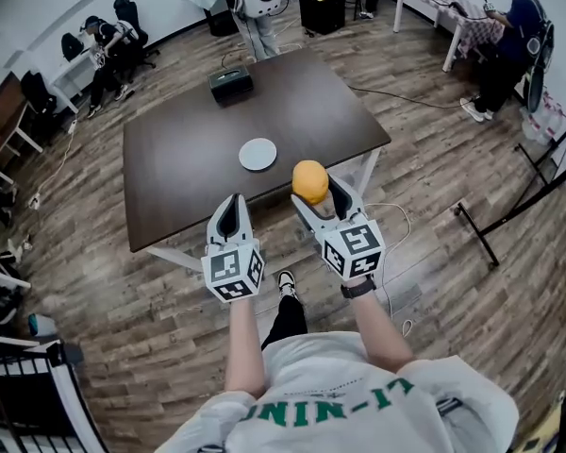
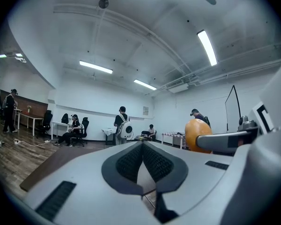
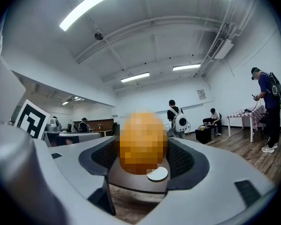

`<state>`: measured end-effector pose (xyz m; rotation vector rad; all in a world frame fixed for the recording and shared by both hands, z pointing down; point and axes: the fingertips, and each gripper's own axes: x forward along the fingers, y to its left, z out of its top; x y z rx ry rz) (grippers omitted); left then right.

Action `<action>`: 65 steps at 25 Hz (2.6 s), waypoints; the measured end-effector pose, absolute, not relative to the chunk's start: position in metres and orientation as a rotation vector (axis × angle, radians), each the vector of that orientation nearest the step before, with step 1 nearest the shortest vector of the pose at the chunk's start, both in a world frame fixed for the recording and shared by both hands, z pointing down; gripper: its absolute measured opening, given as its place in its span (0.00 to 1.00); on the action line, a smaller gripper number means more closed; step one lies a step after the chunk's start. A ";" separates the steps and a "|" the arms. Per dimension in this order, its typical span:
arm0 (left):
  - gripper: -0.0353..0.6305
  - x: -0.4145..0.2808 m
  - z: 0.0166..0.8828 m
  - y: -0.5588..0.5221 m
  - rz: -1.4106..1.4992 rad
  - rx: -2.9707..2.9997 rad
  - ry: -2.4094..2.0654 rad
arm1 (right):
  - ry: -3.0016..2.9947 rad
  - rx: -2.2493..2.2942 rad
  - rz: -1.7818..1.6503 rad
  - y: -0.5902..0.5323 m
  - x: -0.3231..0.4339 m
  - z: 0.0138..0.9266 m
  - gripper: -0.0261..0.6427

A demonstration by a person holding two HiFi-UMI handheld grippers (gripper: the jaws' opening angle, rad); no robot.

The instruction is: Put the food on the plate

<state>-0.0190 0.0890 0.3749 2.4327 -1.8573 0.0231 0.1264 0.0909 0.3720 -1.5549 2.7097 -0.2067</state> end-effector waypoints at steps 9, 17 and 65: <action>0.07 -0.086 0.343 -0.061 -0.016 2.453 -1.853 | 2.746 -1.541 -0.165 -0.056 0.055 0.345 0.53; 0.07 -0.128 0.356 -0.166 -0.009 2.462 -1.798 | 2.795 -1.539 -0.216 -0.163 0.003 0.363 0.53; 0.07 -0.139 0.590 -0.378 0.243 2.177 -1.586 | 3.356 -1.321 -0.983 -0.353 -0.042 0.684 0.53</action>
